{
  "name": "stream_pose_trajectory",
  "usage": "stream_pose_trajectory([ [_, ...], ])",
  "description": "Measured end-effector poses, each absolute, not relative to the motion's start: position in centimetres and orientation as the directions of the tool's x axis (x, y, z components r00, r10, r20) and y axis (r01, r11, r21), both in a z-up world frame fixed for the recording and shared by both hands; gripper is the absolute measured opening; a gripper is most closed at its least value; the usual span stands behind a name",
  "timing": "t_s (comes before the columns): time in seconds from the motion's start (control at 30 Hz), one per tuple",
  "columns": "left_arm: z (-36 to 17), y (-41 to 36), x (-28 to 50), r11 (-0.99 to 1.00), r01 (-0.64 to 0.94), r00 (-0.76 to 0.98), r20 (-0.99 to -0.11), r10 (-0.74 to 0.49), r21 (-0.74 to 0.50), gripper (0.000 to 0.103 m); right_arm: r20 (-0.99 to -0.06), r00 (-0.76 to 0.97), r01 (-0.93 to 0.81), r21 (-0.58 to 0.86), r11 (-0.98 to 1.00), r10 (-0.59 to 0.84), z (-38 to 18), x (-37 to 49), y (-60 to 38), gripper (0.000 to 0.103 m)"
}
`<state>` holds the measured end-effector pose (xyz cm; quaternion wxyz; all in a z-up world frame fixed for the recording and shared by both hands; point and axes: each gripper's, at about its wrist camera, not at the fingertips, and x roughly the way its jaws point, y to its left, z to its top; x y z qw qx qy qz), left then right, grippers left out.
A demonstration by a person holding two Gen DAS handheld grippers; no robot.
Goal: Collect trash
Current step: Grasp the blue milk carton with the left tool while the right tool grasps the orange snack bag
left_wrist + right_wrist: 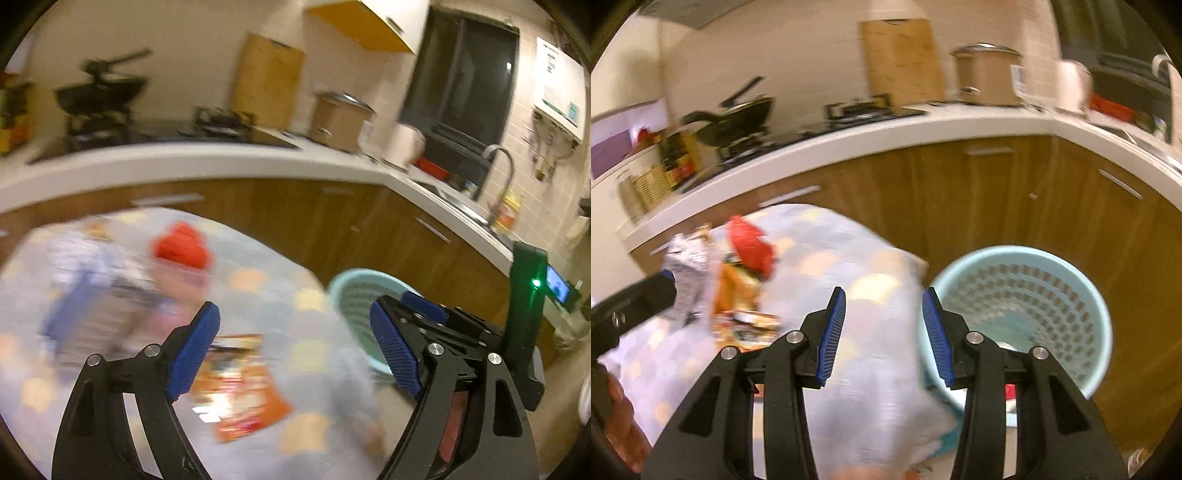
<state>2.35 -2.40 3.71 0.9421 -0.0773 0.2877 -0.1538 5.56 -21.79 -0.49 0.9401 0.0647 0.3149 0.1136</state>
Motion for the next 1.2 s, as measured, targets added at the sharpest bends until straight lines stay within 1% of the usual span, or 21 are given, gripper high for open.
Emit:
stream_pose_trajectory([
  [0.17, 4.5, 2.9, 0.4, 0.974, 0.145, 0.838, -0.501, -0.215, -0.175, 0.085, -0.564, 0.764, -0.256, 0.183, 0.949, 0.314, -0.8, 5.3, -16.2, 0.040],
  [0.4, 2.9, 8.4, 1.0, 0.997, 0.055, 0.837, -0.542, -0.077, -0.056, 0.088, -0.573, 0.740, -0.314, 0.169, 0.934, 0.352, -2.4, 5.4, -10.9, 0.040],
  [0.53, 1.1, 9.6, 3.1, 0.997, 0.082, 0.811, -0.581, -0.068, -0.002, 0.088, -0.588, 0.731, -0.315, 0.163, 0.935, 0.348, -3.7, 5.7, -10.0, 0.040],
  [0.6, 0.2, 10.1, 4.1, 0.995, 0.102, 0.798, -0.597, -0.083, -0.002, 0.088, -0.603, 0.724, -0.304, 0.158, 0.939, 0.336, -4.4, 5.9, -9.9, 0.040],
  [0.67, -0.3, 10.2, 5.1, 0.993, 0.118, 0.794, -0.601, -0.096, -0.002, 0.087, -0.594, 0.724, -0.308, 0.177, 0.935, 0.351, -4.3, 6.0, -10.2, 0.041],
  [0.73, -0.6, 10.4, 5.7, 0.991, 0.136, 0.791, -0.599, -0.120, -0.019, 0.086, -0.593, 0.725, -0.302, 0.183, 0.936, 0.350, -4.4, 6.1, -10.6, 0.043],
  [0.9, -1.6, 10.5, 6.9, 0.982, 0.176, 0.767, -0.616, -0.179, -0.067, 0.078, -0.600, 0.714, -0.305, 0.196, 0.932, 0.360, -4.5, 6.4, -10.7, 0.047],
  [0.97, -2.0, 10.4, 7.2, 0.977, 0.195, 0.752, -0.625, -0.209, -0.091, 0.070, -0.603, 0.712, -0.307, 0.193, 0.932, 0.359, -4.6, 6.4, -10.6, 0.050],
  [1.0, -2.1, 10.3, 7.2, 0.977, 0.192, 0.753, -0.625, -0.208, -0.095, 0.070, -0.605, 0.710, -0.306, 0.193, 0.932, 0.359, -4.6, 6.5, -10.6, 0.052],
  [1.1, -2.1, 9.9, 7.0, 0.975, 0.199, 0.748, -0.628, -0.215, -0.097, 0.056, -0.614, 0.701, -0.301, 0.206, 0.931, 0.362, -4.8, 6.8, -10.7, 0.056],
  [1.13, -2.1, 9.9, 6.9, 0.973, 0.203, 0.743, -0.631, -0.225, -0.108, 0.048, -0.616, 0.699, -0.299, 0.210, 0.931, 0.364, -4.9, 6.8, -10.8, 0.056],
  [1.17, -2.1, 9.8, 6.8, 0.971, 0.204, 0.738, -0.633, -0.234, -0.120, 0.043, -0.619, 0.696, -0.297, 0.214, 0.931, 0.364, -4.9, 6.9, -10.9, 0.056],
  [1.2, -2.1, 9.7, 6.6, 0.969, 0.207, 0.733, -0.634, -0.247, -0.137, 0.041, -0.625, 0.690, -0.295, 0.217, 0.930, 0.365, -5.0, 7.0, -10.9, 0.056],
])
